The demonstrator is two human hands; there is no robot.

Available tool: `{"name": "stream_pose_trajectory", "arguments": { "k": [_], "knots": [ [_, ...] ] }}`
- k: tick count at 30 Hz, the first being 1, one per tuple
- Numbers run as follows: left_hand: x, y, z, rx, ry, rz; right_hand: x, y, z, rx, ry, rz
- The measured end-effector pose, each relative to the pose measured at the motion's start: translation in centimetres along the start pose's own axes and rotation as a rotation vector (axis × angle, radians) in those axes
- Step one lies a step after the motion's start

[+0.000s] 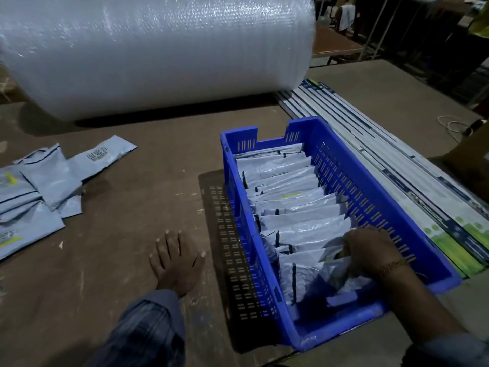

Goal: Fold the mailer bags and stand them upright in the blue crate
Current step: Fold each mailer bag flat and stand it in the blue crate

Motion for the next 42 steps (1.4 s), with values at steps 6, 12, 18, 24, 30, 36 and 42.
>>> {"name": "stream_pose_trajectory", "arguments": {
  "k": [6,12,18,24,30,36,42],
  "knots": [
    [-0.1,-0.2,0.1,-0.011,0.011,-0.022,0.4,-0.5,0.2,0.006,0.043,-0.031],
    [0.5,-0.4,0.4,-0.074,-0.073,-0.034,0.7,-1.2,-0.1,-0.007,0.247,-0.087],
    [2.7,-1.5,5.8,-0.2,-0.196,-0.252,5.0,-4.6,4.1,0.129,0.57,-0.415],
    [8.6,-3.9,15.3,-0.108,0.03,-0.456,11.7,-8.4,12.8,0.309,0.784,-0.536],
    [13.4,-5.7,23.7,0.052,-0.198,-0.41,15.2,-9.4,22.4,0.436,0.801,-0.607],
    [15.4,-4.8,32.7,0.205,-0.451,-0.341,17.0,-9.5,34.1,0.512,0.873,-0.551],
    [18.2,-3.5,33.7,0.102,-0.417,-0.181,18.8,-6.7,46.9,0.615,0.999,-0.383]
  ]
}}
Point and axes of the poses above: each hand's wrist, its own y-axis towards the middle knuckle, its own x-axis out of the back of the hand, z = x × y, the point moved 4 cm from there along y, towards the middle knuckle, and after that the axes turned 11 degrees about -x, right-handed, at the moved point
